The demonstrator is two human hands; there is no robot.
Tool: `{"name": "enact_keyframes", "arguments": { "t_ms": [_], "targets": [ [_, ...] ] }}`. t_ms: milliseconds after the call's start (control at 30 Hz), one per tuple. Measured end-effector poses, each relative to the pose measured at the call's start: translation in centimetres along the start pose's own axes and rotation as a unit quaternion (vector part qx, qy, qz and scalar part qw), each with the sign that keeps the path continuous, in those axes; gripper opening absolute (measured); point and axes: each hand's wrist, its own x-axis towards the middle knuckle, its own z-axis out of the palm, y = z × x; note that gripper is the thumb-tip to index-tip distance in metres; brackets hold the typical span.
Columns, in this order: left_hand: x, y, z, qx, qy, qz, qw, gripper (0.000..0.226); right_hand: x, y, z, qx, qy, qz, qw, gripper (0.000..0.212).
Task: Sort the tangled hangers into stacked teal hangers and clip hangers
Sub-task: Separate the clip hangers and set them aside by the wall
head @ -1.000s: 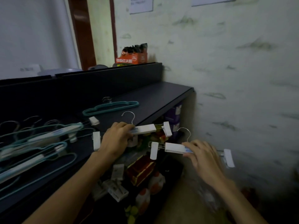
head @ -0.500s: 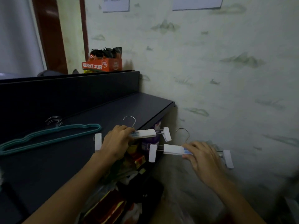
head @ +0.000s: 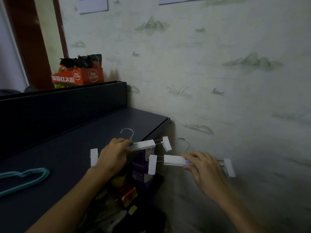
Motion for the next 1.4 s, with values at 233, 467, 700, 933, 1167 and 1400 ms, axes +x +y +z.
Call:
{"name": "enact_keyframes", "arguments": {
  "t_ms": [233,467,700,933,1167,1400],
  "targets": [
    [7.1,1.4,3.6,0.024,0.000,-0.056,0.998,0.036,6.4,8.6,3.9,0.086,-0.060,-0.020,0.994,0.031],
    [11.0,0.8,6.9,0.041,0.019,-0.115,0.992,0.036,12.3,13.5,8.1,0.115,-0.116,-0.045,0.986,0.037],
    [15.7,-3.0,8.0,0.048,0.021,-0.153,0.987,0.036,18.9,14.4,12.2,0.137,-0.115,-0.082,0.980,0.037],
    [20.1,-7.7,9.1,0.049,0.033,-0.166,0.984,0.035,26.1,12.6,17.5,0.146,-0.105,-0.116,0.977,0.037],
    [25.0,-12.3,10.7,0.045,0.016,-0.177,0.983,0.034,30.2,12.0,22.9,0.156,-0.130,-0.108,0.973,0.039],
    [29.1,-14.5,13.3,0.046,0.009,-0.198,0.979,0.034,34.2,12.5,26.6,0.138,-0.159,-0.162,0.964,0.039]
  ]
}}
